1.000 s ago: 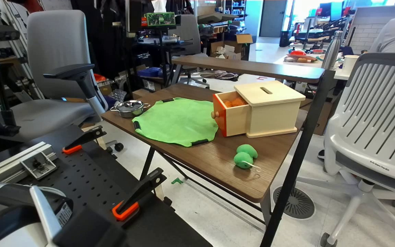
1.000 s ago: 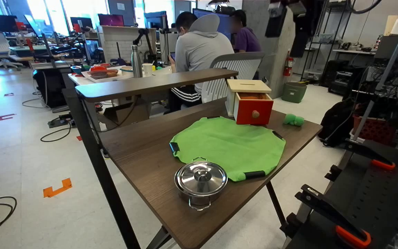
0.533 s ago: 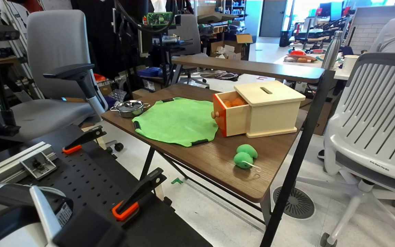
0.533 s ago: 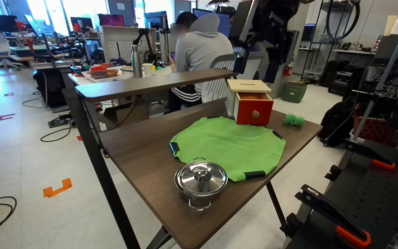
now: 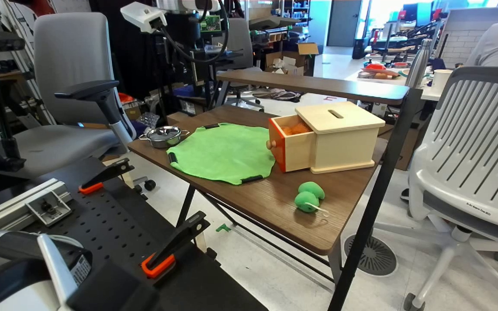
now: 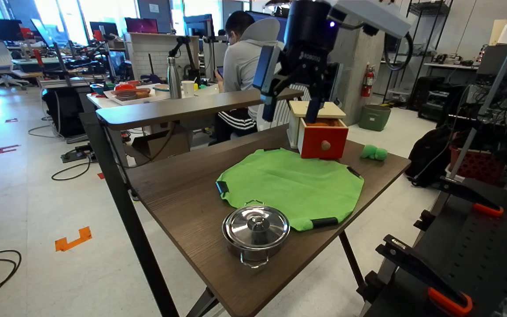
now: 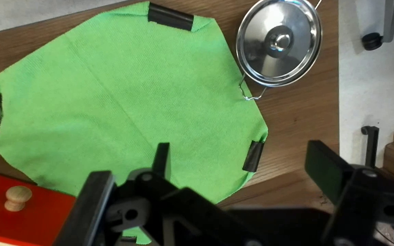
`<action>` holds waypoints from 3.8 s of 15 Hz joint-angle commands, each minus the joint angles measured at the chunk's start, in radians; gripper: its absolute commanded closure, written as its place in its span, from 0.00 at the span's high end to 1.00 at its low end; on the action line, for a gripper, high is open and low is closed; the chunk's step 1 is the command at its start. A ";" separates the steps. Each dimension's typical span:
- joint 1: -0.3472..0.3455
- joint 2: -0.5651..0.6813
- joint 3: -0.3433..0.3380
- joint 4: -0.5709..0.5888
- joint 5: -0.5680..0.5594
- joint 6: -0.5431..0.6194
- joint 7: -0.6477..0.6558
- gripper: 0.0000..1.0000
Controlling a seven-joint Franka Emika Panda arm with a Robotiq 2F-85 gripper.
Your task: Fold the green cloth
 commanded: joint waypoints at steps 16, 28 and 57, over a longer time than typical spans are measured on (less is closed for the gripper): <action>0.215 0.402 -0.134 0.366 -0.186 0.077 0.384 1.00; 0.238 0.558 -0.140 0.522 -0.170 0.011 0.409 1.00; 0.160 0.391 -0.079 0.476 -0.142 -0.045 0.256 0.01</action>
